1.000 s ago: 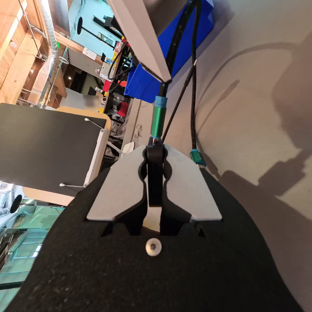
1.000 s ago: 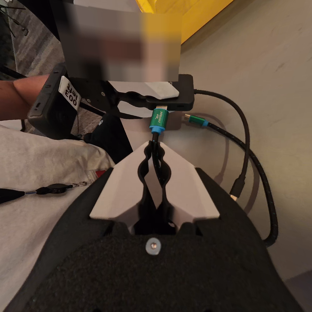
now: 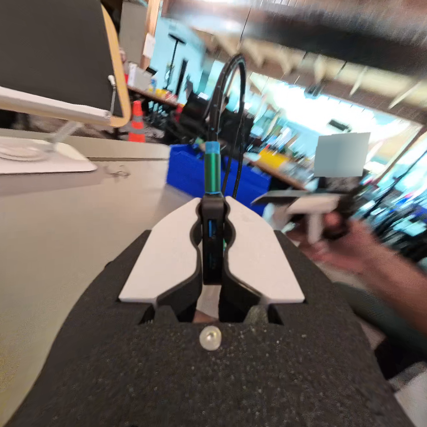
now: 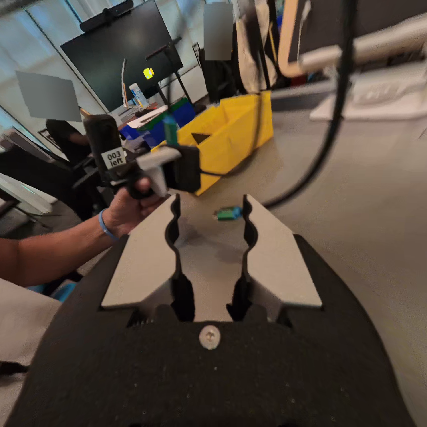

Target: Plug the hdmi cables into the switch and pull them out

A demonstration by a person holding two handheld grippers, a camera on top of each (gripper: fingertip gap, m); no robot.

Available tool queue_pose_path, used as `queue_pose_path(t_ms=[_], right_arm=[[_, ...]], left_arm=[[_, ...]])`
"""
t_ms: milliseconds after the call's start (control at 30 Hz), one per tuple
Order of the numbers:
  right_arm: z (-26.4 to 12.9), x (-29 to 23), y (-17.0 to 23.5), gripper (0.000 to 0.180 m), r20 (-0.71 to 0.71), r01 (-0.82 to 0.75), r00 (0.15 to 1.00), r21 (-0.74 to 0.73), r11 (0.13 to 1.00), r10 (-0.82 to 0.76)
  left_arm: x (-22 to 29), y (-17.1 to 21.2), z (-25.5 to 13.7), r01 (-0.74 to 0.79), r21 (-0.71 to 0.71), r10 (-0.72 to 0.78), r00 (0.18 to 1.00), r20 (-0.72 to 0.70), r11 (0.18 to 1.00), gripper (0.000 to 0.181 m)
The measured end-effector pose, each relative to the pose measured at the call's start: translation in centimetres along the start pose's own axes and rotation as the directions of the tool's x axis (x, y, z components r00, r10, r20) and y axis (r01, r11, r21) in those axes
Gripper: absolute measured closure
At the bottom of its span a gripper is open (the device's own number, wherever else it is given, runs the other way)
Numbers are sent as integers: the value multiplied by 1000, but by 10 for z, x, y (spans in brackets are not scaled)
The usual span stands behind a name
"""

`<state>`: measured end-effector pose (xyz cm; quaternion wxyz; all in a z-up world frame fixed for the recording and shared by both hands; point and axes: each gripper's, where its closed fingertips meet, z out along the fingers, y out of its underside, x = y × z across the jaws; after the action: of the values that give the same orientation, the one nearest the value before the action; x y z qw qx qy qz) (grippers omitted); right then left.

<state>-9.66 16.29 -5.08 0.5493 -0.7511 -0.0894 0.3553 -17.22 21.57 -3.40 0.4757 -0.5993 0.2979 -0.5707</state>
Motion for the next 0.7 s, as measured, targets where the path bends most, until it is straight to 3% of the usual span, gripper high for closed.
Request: queue_pose_path(t_ms=[133,200,300,433,533,600,700], right_arm=[[15,0,3,123,244,-340,918,86,936,312],[26,-14,3,124,337,-410,864,38,911,374],[43,-34,5,128,400,-418,831,-12,909,387],[52,-48,-1,161,430,-408,820,-23,913,378],[49,-49,2,167,423,-381,827,-61,922,370],[44,-44,0,167,380,-331,864,-66,941,330],[18,-22,-30,167,282,-237,932,-8,972,229]], left_arm=[[15,-8,3,227,89,-215,969,-123,970,167],[19,-10,3,325,129,-301,938,-172,937,167],[25,-6,6,403,141,-370,904,-213,904,167],[34,1,11,433,144,-396,890,-227,890,167],[35,3,13,462,128,-423,873,-243,878,167],[36,9,14,402,87,-377,901,-215,912,165],[36,18,8,250,19,-243,956,-164,968,141]])
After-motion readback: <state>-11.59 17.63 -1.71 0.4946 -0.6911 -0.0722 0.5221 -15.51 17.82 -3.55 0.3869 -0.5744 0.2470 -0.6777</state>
